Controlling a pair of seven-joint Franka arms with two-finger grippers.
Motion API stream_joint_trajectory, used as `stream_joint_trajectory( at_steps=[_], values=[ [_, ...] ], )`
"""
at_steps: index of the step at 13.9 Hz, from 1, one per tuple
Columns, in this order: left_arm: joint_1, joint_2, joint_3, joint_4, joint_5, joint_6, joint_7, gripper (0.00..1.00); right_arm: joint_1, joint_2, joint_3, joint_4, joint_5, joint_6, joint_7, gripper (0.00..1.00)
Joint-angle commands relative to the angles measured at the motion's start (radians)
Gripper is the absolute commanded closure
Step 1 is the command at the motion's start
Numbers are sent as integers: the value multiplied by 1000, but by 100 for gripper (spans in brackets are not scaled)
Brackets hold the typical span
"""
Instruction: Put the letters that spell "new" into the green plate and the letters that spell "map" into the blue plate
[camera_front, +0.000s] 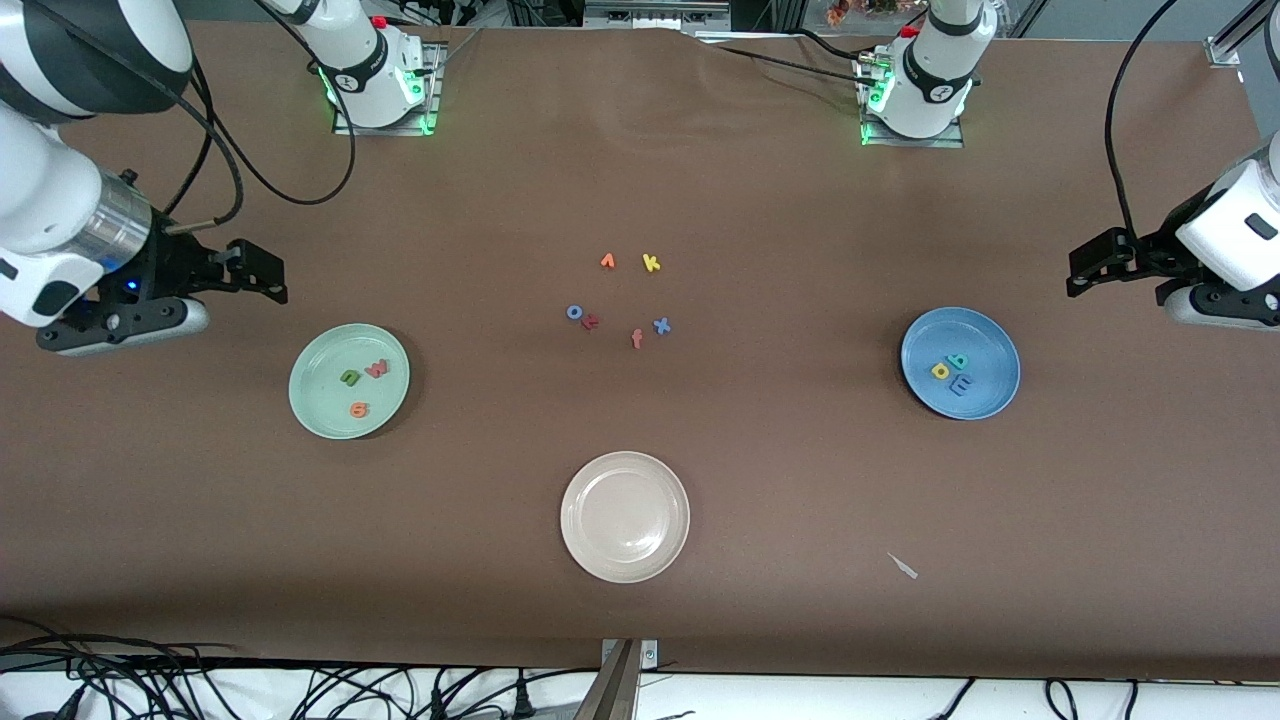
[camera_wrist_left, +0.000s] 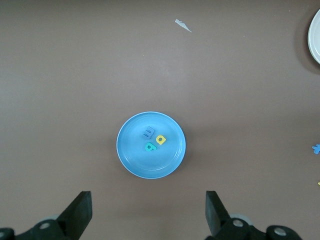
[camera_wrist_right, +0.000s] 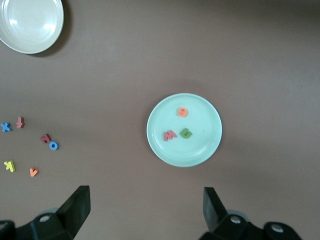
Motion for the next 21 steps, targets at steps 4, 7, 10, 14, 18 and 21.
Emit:
stream_joint_trajectory(
  at_steps=[4, 7, 10, 14, 18, 21],
  values=[
    [2, -22, 4, -27, -19, 18, 22, 0, -21, -64, 15, -56, -8, -17, 19, 0],
    [4, -21, 4, -27, -19, 18, 22, 0, -21, -64, 14, -53, -8, -22, 18, 0],
    [4, -21, 4, -27, -19, 18, 22, 0, -21, -64, 5, -52, -12, -24, 15, 0],
    [4, -21, 4, -27, -19, 18, 22, 0, -21, -66, -21, -49, -12, -42, 9, 0],
    [4, -21, 4, -27, -21, 18, 22, 0, -21, -51, -20, -20, -19, -53, 0, 0],
    [4, -21, 4, -27, -21, 18, 22, 0, -19, -49, -18, -18, -25, -54, -31, 0]
  ],
)
